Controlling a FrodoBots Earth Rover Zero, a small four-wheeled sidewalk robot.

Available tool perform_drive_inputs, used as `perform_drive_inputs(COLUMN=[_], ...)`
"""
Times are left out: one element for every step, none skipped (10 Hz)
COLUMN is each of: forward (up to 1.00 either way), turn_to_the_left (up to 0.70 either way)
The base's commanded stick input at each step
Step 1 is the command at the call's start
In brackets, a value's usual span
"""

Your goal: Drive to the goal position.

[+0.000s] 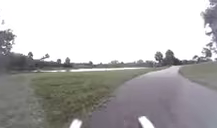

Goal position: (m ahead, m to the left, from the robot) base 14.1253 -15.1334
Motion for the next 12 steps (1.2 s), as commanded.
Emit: perform_drive_inputs(forward=[0.7,0.7,0.7,0.7,0.7,0.7,0.7,0.7,0.7,0.7,0.7,0.7], turn_to_the_left=[-0.35,-0.35,-0.35,-0.35,-0.35,-0.35,-0.35,-0.35,-0.35,-0.35,-0.35,-0.35])
